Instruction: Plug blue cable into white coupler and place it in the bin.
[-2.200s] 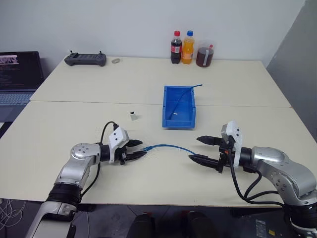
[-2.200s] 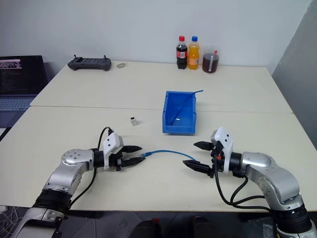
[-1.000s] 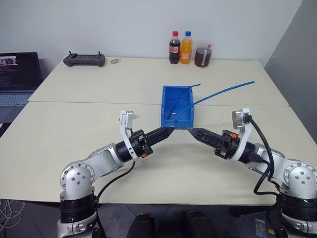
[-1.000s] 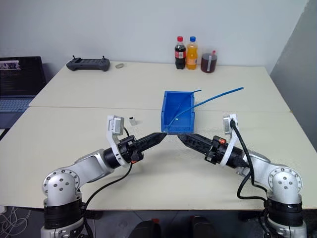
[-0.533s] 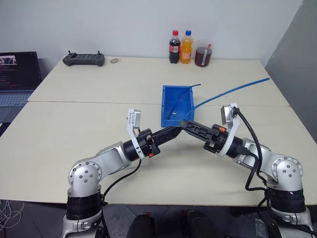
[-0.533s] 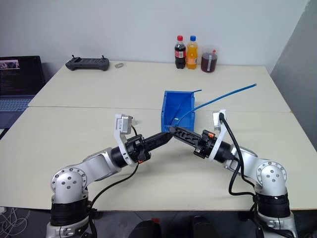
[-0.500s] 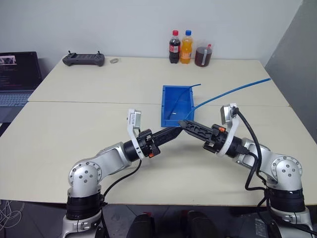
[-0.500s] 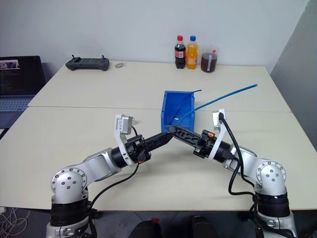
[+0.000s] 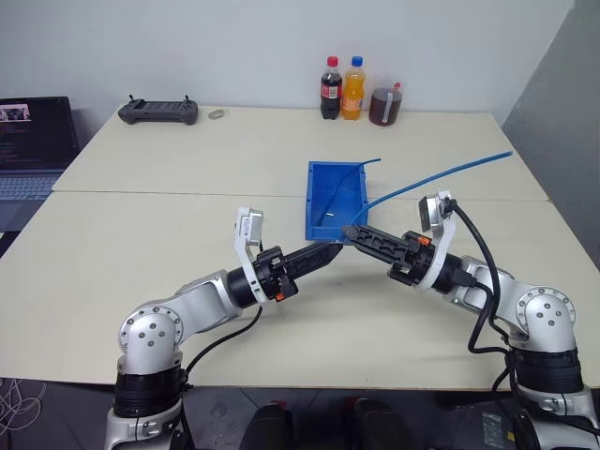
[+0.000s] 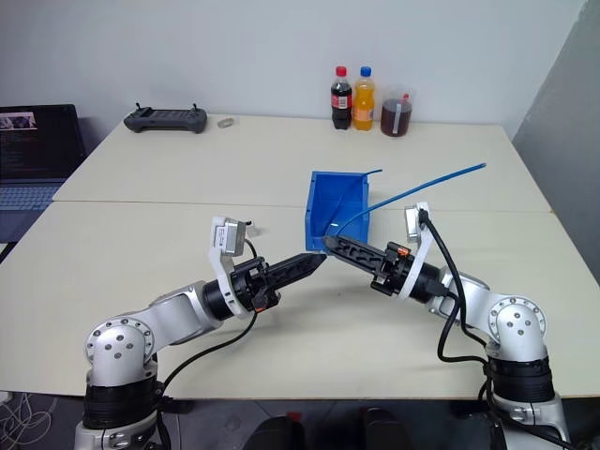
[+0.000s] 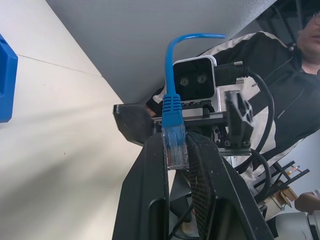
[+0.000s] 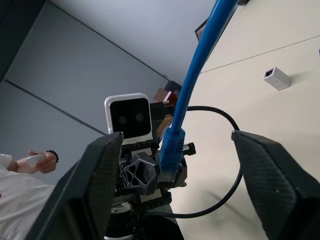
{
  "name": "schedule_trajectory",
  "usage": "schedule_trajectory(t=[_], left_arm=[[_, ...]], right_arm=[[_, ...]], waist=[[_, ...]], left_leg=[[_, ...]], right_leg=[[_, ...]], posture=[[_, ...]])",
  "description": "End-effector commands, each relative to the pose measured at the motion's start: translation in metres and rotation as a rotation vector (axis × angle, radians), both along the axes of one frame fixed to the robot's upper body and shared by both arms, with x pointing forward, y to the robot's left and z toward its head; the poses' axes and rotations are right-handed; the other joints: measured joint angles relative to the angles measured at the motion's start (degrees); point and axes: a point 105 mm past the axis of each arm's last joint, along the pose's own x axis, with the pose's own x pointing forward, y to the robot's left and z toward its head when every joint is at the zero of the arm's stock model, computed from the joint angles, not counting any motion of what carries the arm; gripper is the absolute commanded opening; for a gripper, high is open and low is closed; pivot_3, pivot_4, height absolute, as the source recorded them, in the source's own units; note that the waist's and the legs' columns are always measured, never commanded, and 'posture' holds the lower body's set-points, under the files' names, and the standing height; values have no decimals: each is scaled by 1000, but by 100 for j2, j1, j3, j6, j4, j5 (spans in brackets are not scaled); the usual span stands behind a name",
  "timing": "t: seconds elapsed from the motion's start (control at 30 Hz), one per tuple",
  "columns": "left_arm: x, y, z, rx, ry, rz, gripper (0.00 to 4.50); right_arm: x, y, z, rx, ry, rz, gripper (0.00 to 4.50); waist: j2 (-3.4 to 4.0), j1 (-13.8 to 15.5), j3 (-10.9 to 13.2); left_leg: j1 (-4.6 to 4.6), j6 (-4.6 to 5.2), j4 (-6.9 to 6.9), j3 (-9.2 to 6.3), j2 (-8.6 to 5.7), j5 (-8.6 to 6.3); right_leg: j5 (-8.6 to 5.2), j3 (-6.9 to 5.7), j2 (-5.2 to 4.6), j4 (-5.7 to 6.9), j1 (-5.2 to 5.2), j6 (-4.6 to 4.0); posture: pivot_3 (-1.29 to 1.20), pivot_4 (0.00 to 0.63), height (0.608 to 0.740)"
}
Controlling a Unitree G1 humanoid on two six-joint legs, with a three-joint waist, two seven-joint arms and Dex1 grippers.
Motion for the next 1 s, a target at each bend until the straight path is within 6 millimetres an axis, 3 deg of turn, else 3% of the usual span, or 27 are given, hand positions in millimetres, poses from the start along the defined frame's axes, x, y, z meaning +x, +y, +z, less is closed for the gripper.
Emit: schedule_trajectory(t=[0.03, 0.33, 0.4, 0.6, 0.67, 0.73, 1.0], left_arm=[[-3, -4, 10, -32, -32, -20, 272], [-7, -5, 9, -30, -29, -34, 272], [-7, -4, 8, -27, -27, -34, 272], [-6, -3, 6, 5, -47, -31, 272], [-6, -3, 5, 16, -62, -29, 974], [-8, -2, 5, 8, -61, -42, 1131], [-22, 5, 12, 1, -78, -93, 2725]], right_arm=[[-6, 3, 8, 0, -47, 42, 2630], [-8, 4, 5, -4, -46, 47, 456], [-7, 3, 5, -4, -46, 46, 164], [-8, 1, 5, -15, -51, 54, 145], [-8, 1, 5, -16, -48, 59, 145], [-7, 0, 5, -18, -50, 57, 145], [9, -2, 8, -68, -99, -1, 145]], waist=[[0, 1, 0], [1, 1, 1], [1, 1, 1], [1, 1, 1], [2, 1, 1], [2, 1, 2], [3, -2, 2]], left_leg=[[0, 0, 0, 0, 0, 0], [-3, 0, -2, -1, 0, 0], [-3, 0, -2, -1, 0, 0], [-7, 0, -4, -2, 0, 0], [-8, 0, -5, -2, 0, 0], [-9, 0, -7, -3, 1, 0], [-18, 0, -8, -5, 2, 0]], right_leg=[[0, 0, 0, -1, 0, 0], [0, -1, 0, -4, -1, 1], [0, -1, 0, -5, -1, 1], [0, -2, 0, -13, -1, 1], [0, -2, 0, -17, -1, 1], [0, -3, 0, -22, -1, 1], [1, -6, 0, -35, -3, 2]], posture=[[0, 150, 740], [0, 150, 740], [0, 150, 740], [0, 150, 740], [0, 150, 740], [0, 150, 740], [0, 150, 740]])
